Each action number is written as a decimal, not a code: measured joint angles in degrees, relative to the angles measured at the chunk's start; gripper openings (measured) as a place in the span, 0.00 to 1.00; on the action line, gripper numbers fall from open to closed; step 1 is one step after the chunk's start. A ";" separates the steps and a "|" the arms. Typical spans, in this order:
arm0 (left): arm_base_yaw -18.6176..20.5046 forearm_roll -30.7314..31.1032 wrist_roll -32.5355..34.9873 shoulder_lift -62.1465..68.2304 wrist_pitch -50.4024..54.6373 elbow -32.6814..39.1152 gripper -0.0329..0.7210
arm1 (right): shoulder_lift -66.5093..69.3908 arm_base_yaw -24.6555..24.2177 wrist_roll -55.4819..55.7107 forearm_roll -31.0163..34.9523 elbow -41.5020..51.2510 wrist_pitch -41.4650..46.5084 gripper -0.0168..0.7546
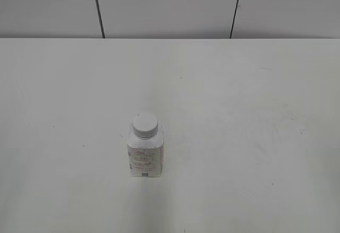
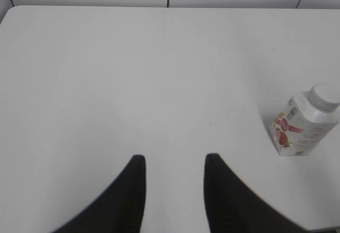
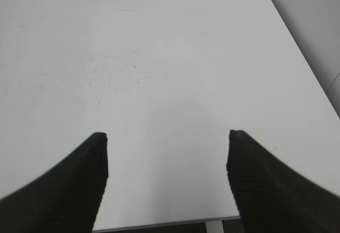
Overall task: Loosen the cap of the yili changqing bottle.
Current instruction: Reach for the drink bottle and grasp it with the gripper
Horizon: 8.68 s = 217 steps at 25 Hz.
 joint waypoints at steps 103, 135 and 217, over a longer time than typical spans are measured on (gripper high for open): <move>-18.36 12.33 -3.86 38.42 -52.14 9.86 0.79 | 0.00 0.00 0.00 0.00 0.00 0.00 0.74; -15.05 61.33 -10.04 82.35 -94.38 11.17 0.79 | 0.00 0.00 0.00 -0.05 0.00 0.00 0.74; -12.32 90.59 -19.33 124.05 -128.50 -14.34 0.50 | 0.00 0.00 0.00 -0.05 0.00 0.00 0.74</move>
